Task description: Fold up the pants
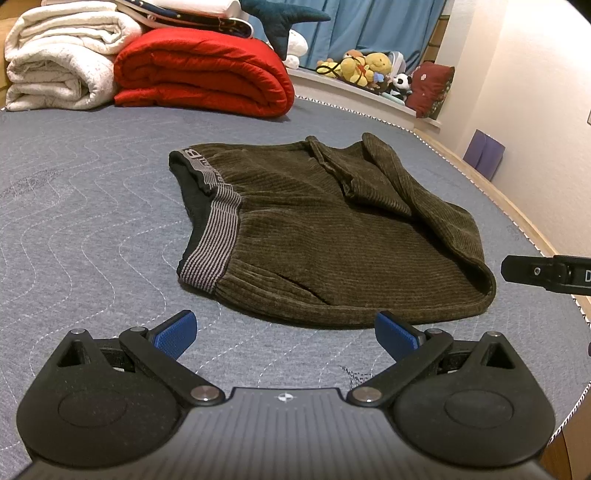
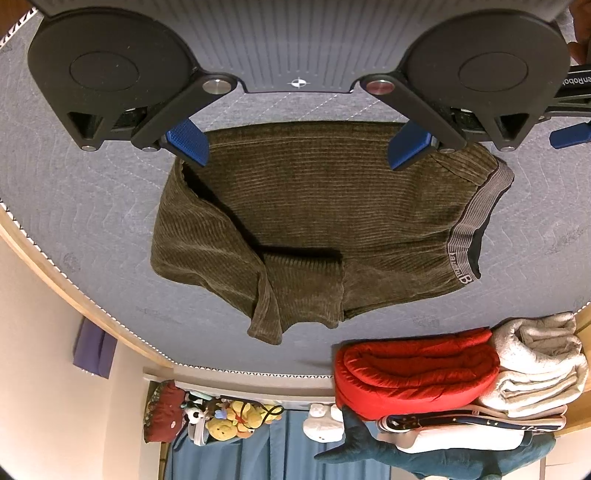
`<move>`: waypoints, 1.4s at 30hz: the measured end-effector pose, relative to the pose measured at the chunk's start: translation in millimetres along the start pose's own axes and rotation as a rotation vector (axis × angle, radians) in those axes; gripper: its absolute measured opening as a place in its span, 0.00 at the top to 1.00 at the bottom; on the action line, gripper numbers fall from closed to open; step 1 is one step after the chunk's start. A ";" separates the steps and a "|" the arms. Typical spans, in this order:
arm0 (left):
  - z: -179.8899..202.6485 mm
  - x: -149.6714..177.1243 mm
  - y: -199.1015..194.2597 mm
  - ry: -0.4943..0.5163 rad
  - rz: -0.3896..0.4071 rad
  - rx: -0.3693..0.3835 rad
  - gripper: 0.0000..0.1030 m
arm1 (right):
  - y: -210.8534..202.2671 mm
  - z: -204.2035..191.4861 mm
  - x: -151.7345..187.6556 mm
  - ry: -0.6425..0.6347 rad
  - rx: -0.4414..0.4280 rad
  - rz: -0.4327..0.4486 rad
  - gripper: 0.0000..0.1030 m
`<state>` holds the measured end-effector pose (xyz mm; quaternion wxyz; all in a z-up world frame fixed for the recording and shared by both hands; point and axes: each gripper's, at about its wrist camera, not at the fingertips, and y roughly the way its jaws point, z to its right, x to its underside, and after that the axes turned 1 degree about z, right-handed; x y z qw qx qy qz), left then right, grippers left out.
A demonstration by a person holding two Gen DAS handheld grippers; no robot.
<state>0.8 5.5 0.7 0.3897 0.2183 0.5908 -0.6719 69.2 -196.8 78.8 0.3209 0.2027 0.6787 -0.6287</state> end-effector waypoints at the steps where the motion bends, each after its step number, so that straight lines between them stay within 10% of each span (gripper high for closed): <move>1: 0.9 0.3 0.4 0.000 0.000 -0.001 0.00 | 0.5 0.1 0.1 -0.001 0.000 -0.001 0.01; 42: -0.5 -2.6 -2.2 -0.008 -0.051 0.027 0.00 | 6.2 -1.5 -1.3 -0.004 -0.005 -0.016 0.01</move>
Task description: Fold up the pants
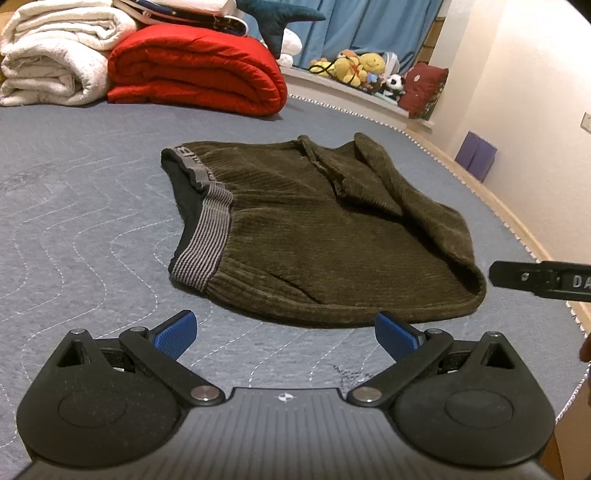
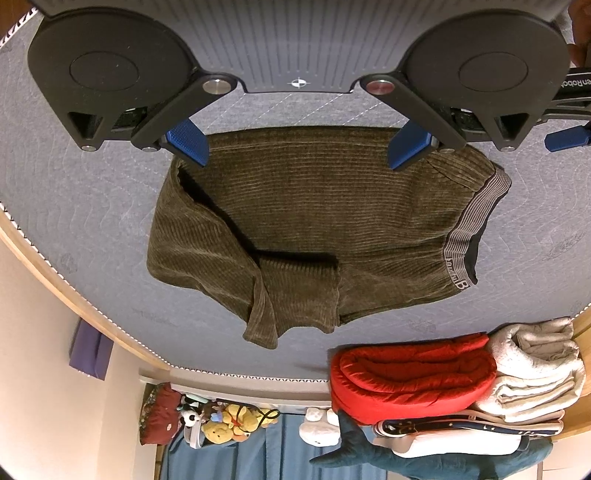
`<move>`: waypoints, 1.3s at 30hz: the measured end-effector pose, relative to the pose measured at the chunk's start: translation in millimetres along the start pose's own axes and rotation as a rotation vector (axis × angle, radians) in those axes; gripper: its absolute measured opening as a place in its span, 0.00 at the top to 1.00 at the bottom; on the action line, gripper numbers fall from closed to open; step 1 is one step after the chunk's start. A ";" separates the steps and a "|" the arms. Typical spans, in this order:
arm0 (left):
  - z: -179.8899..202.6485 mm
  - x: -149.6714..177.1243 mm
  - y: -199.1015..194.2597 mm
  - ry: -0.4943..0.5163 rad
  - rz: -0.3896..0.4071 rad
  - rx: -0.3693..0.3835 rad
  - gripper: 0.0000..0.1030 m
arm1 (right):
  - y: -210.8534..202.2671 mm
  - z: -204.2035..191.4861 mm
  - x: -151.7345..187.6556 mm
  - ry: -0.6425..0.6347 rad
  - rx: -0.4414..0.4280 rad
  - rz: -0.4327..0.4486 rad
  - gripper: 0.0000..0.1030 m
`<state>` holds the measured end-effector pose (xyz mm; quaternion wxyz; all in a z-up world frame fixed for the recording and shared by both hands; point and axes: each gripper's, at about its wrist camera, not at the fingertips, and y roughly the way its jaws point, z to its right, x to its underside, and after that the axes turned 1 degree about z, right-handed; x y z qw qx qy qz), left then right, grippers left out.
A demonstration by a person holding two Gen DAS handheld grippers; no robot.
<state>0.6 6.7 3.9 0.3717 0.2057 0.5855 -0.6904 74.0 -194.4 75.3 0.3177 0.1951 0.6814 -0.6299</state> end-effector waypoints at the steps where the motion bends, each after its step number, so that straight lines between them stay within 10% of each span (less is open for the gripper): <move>1: -1.3 0.4 -1.4 -0.010 0.023 0.021 0.00 | 0.6 0.1 -0.5 0.006 -0.001 -0.003 0.01; 4: -0.6 -1.2 -8.0 0.002 0.053 0.056 0.01 | 0.9 1.4 -0.7 0.016 0.000 -0.006 0.01; 6: 0.9 -4.4 -10.9 0.022 0.096 0.076 0.19 | 0.1 0.7 -1.2 0.009 0.006 0.001 0.01; 8: -1.9 -18.3 -9.1 -0.004 0.074 0.138 0.73 | -1.6 1.1 -3.3 0.006 0.012 0.019 0.01; 10: -7.9 -38.6 -4.4 -0.017 0.070 0.205 0.95 | -3.1 3.2 -6.1 0.006 0.026 0.043 0.02; 14: -41.1 -79.8 20.2 -0.049 0.122 0.243 0.95 | -1.3 20.3 -16.2 0.061 0.069 0.079 0.23; 17: -82.8 -86.0 57.5 -0.113 0.120 0.124 0.95 | 7.9 43.2 -22.1 0.117 0.115 0.084 0.46; 22: -129.1 -85.2 100.8 -0.347 -0.014 0.091 0.89 | 45.0 81.7 -22.2 0.190 0.138 0.017 0.41; 28: -144.2 -83.3 149.3 -0.414 -0.100 0.097 0.46 | 117.6 103.2 -15.5 0.164 0.191 -0.078 0.20; 34: -127.0 -84.1 177.5 -0.280 -0.049 0.196 0.21 | 173.4 104.1 -4.9 0.088 0.228 -0.173 0.16; 39: -99.2 -81.3 198.3 -0.148 -0.018 0.209 0.21 | 196.4 110.7 -5.3 0.105 0.227 -0.182 0.16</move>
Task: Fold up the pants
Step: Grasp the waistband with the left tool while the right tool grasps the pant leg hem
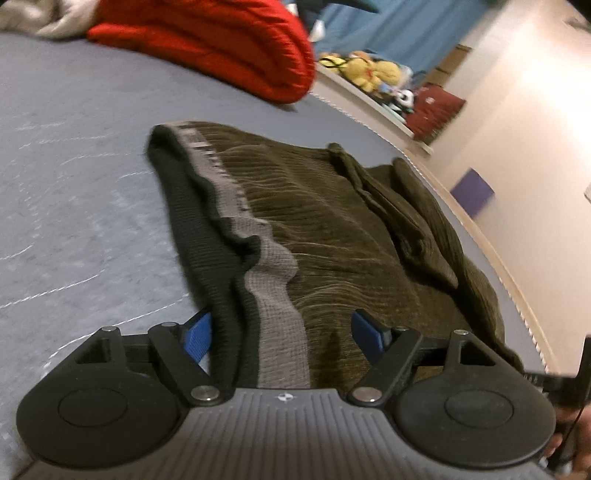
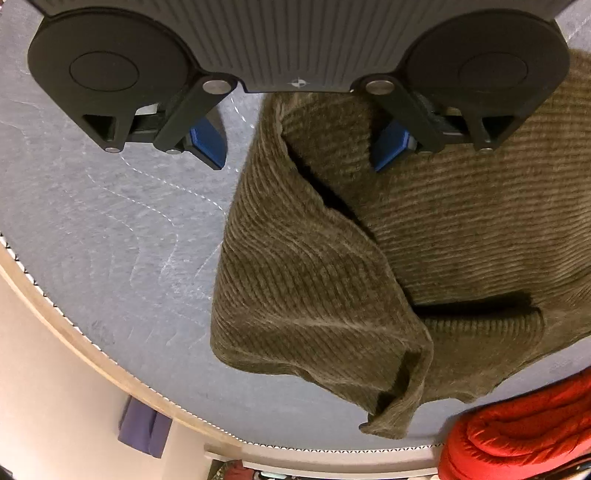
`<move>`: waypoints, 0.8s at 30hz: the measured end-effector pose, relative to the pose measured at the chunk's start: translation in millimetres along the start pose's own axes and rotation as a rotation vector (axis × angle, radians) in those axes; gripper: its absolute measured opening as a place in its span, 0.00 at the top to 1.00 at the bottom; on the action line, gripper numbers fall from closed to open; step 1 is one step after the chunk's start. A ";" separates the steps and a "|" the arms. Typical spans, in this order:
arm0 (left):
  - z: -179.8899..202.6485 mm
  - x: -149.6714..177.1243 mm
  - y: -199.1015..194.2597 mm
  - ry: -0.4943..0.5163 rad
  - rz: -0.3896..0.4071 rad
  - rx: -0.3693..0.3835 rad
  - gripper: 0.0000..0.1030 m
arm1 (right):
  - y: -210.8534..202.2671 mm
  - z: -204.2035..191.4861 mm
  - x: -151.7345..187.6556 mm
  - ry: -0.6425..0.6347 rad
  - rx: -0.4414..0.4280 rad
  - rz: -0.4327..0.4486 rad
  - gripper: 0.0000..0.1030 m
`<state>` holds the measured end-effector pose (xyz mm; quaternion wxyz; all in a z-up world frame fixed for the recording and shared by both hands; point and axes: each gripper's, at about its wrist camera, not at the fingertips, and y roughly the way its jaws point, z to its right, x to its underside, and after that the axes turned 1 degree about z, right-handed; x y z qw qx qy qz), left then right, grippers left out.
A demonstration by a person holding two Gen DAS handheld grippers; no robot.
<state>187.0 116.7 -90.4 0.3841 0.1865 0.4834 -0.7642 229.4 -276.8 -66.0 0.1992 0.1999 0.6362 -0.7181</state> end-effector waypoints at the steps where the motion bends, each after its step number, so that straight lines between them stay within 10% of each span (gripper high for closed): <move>1: 2.8 0.7 3.0 0.013 0.003 0.000 0.22 | 0.6 1.2 -1.1 0.007 0.001 0.001 0.16; 6: -0.2 3.7 -1.3 0.042 0.007 -0.058 0.61 | 3.8 6.2 -5.8 0.030 -0.052 0.006 0.33; 8: -8.7 1.0 -8.1 -0.015 -0.003 -0.020 0.74 | 1.5 5.9 -7.8 0.009 -0.045 0.019 0.55; 13: 0.5 -2.2 -37.9 -0.005 0.023 -0.011 0.82 | -14.2 12.2 -9.6 -0.009 -0.004 0.031 0.87; 24: 11.8 -21.1 -120.0 -0.027 0.025 -0.039 0.85 | -101.9 -2.4 18.0 -0.181 -0.136 0.109 0.93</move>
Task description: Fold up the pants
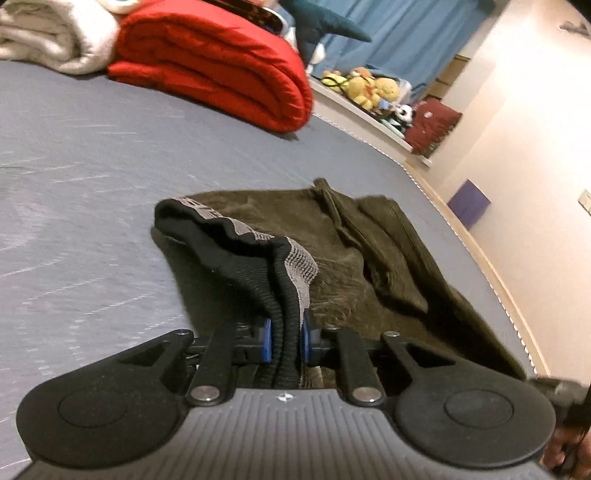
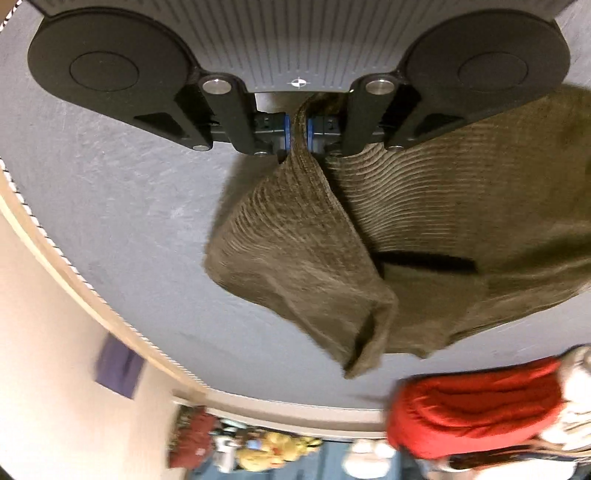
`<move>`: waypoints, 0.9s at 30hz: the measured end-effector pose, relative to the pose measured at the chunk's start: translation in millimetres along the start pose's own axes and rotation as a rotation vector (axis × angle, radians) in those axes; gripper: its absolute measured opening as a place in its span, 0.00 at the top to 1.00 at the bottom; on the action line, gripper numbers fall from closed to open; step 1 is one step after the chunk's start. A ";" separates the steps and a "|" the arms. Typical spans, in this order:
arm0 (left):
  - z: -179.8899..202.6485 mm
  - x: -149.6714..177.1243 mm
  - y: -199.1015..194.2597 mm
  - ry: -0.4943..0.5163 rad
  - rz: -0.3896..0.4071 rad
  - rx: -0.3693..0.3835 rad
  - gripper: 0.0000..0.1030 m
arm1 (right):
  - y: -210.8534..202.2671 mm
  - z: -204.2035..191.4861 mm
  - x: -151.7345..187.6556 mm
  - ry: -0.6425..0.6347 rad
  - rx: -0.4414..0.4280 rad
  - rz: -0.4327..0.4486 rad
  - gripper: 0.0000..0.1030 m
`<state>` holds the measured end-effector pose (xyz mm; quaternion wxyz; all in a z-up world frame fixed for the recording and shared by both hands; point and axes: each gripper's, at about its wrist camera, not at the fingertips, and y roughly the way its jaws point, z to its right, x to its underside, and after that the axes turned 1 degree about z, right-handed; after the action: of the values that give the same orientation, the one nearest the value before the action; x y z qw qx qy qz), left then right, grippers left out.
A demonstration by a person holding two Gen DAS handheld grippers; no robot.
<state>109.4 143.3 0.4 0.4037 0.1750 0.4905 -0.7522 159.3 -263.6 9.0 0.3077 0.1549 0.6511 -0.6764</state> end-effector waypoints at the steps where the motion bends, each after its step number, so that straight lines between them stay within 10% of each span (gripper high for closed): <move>1: -4.1 -2.8 -9.2 -0.012 -0.009 -0.014 0.85 | -5.7 -6.3 3.1 -0.034 -0.025 -0.006 0.93; 13: -69.8 -21.9 -100.8 -0.067 -0.230 -0.184 0.85 | -80.6 -75.9 40.0 -0.420 -0.500 -0.067 0.93; 18: -61.2 -5.3 -93.1 0.073 -0.347 -0.291 0.81 | -79.5 -86.7 54.6 -0.512 -0.494 -0.125 0.92; 22: -20.3 -15.0 -100.8 0.247 -0.255 -0.463 0.77 | -84.1 -74.6 42.4 -0.408 -0.536 -0.129 0.78; 27: 32.4 -44.8 -138.7 0.182 -0.071 -0.383 0.46 | -102.3 -57.2 27.3 -0.333 -0.554 -0.043 0.40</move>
<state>33.1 161.1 127.6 0.3569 0.1451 0.6649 -0.6399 64.4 -217.5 66.7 0.4260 -0.0615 0.7542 -0.4959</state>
